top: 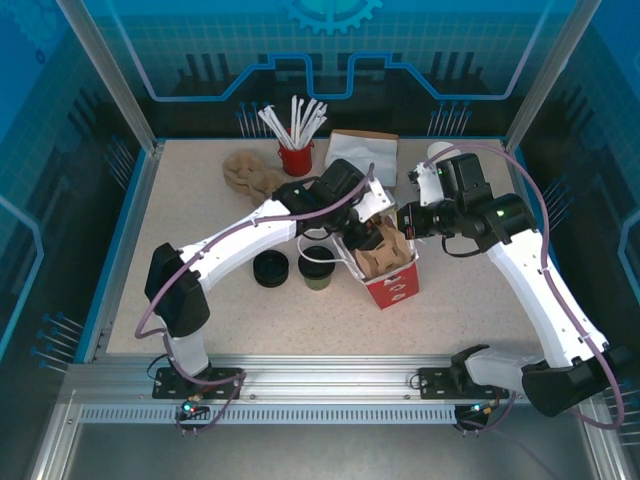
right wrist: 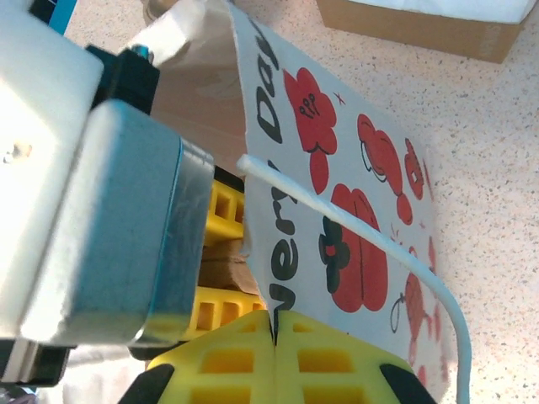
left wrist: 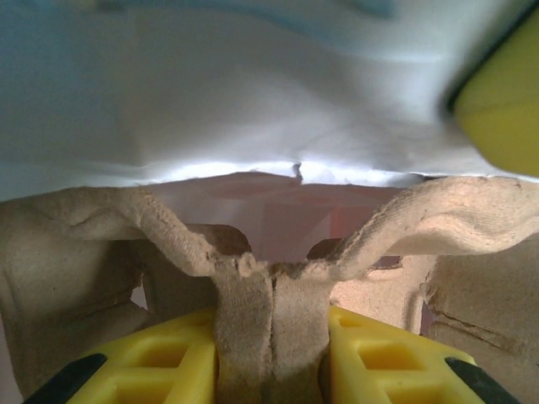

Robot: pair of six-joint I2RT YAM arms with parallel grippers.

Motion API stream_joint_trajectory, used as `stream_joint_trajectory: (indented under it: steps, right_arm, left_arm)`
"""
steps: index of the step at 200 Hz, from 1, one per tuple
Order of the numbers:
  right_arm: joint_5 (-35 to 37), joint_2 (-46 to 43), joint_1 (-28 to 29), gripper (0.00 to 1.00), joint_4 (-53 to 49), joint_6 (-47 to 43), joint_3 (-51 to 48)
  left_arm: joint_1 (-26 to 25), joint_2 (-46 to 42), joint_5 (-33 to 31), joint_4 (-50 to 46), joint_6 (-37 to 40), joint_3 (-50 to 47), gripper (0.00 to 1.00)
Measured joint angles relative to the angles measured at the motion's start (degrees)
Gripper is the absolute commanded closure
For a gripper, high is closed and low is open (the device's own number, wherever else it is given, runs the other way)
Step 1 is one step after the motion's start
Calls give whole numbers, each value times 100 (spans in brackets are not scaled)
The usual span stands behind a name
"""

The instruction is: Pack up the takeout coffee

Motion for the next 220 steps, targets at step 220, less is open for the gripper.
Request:
stream_joint_trajectory:
  steps: [220]
  right_arm:
    - [-221,-341,-848,100,42,190,-636]
  left_arm:
    - [-306,953,-428,643,380,428,62]
